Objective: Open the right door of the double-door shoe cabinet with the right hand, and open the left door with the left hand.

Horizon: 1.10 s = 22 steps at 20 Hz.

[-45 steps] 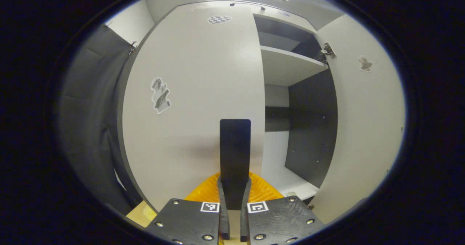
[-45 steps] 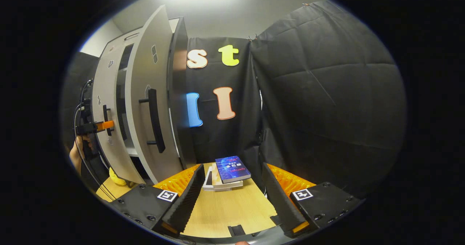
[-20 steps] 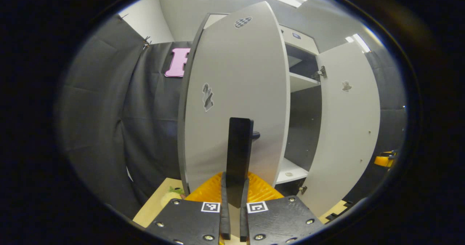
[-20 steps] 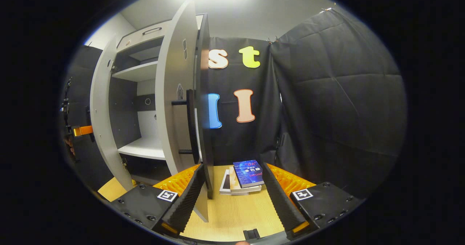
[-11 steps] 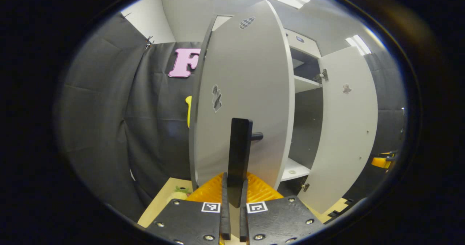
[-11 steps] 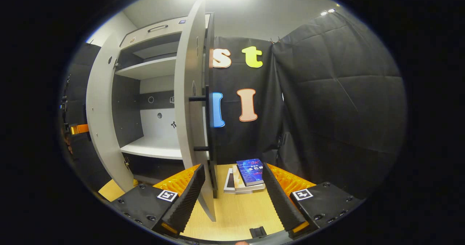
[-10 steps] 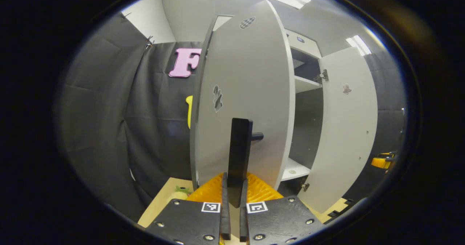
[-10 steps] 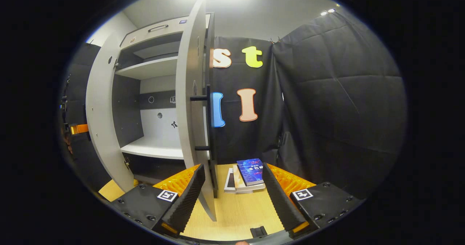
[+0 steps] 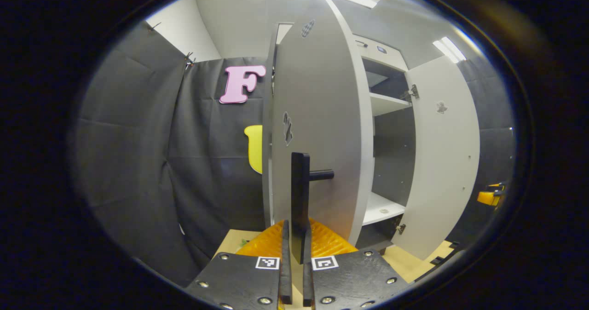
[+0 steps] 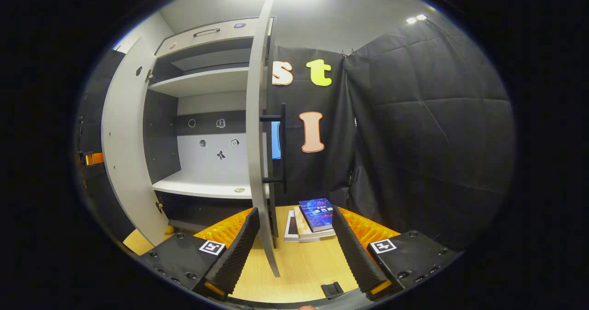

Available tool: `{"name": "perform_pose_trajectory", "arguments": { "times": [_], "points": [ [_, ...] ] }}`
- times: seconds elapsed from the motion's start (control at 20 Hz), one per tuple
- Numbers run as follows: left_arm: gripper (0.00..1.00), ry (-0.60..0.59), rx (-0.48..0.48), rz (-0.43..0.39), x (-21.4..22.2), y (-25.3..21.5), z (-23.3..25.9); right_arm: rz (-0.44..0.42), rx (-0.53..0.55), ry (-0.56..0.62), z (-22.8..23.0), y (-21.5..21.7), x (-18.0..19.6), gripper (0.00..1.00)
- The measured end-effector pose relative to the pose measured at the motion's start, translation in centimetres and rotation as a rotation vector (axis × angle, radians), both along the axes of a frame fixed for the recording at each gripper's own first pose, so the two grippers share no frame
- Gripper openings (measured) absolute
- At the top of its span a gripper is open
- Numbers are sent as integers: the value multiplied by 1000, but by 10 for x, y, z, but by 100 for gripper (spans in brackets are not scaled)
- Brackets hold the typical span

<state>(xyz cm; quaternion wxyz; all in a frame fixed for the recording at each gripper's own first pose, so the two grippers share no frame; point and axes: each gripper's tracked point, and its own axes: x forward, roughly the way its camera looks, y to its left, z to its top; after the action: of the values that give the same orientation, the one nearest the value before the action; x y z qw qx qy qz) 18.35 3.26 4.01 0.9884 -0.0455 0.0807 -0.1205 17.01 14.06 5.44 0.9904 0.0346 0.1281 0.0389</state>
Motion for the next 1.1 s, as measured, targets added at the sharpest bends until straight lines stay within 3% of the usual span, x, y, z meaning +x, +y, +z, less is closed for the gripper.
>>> {"name": "perform_pose_trajectory", "arguments": {
  "times": [0.1,0.15,0.2,0.25,0.35,0.5,0.6,0.7,1.1],
  "points": [
    [12,-3,19,31,4,17,-3,-5,-12,-6,4,3,-2,94],
    [12,-4,21,51,4,27,-2,-10,-22,-10,7,4,-4,99],
    [9,-11,39,87,9,42,-3,-14,-29,-15,9,5,-6,94],
    [0,-17,54,108,5,58,-3,-17,-32,-18,11,6,-7,99],
    [2,4,-35,70,7,59,-10,-21,-28,-24,15,10,-8,99],
    [2,-35,3,62,2,58,-1,-26,-17,-28,18,20,-14,99],
    [2,-71,39,61,-9,54,4,-23,-13,-35,21,26,-20,94],
    [2,-80,66,83,-25,56,6,-4,-13,-46,24,31,-29,99],
    [2,-91,50,175,-116,30,16,97,-71,-136,42,13,-56,97]
  ]
}}
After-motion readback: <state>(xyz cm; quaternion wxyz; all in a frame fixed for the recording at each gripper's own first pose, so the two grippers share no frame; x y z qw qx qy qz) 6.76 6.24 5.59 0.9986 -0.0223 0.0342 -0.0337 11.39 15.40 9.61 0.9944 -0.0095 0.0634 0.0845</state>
